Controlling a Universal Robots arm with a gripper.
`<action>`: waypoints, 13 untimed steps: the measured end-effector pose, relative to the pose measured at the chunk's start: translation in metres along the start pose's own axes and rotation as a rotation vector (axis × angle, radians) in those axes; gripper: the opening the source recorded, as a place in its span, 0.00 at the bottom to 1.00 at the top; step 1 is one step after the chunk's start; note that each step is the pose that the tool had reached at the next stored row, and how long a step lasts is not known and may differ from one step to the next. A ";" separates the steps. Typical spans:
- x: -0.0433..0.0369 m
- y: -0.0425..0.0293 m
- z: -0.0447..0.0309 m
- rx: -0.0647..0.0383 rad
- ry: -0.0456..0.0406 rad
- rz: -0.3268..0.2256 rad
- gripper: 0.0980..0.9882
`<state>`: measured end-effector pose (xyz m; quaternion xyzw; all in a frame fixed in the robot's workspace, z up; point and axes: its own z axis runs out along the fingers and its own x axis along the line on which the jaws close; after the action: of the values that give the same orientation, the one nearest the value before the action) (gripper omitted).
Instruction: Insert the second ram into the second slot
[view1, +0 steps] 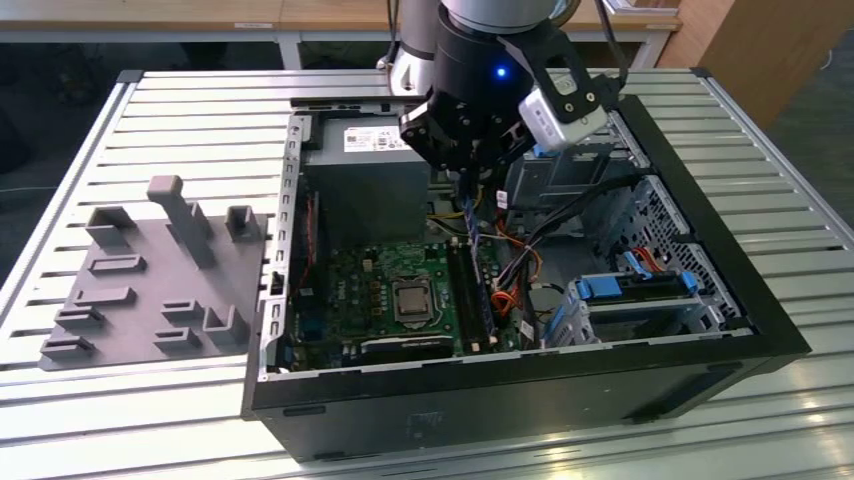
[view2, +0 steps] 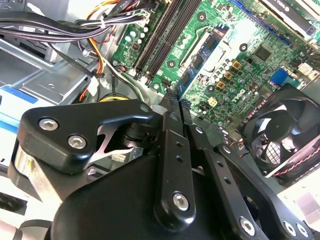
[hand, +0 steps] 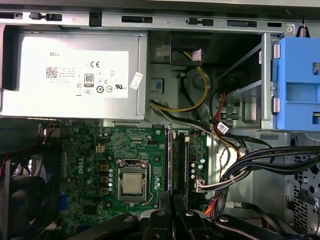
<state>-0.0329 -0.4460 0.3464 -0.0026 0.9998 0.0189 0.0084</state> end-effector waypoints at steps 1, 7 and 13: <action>0.0000 -0.0001 0.0003 0.000 0.0000 0.000 0.04; 0.0001 -0.0003 0.0024 0.000 0.0001 0.000 0.04; 0.0001 -0.0004 0.0045 0.000 0.0000 0.000 0.04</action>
<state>-0.0329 -0.4463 0.3418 -0.0026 0.9998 0.0189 0.0083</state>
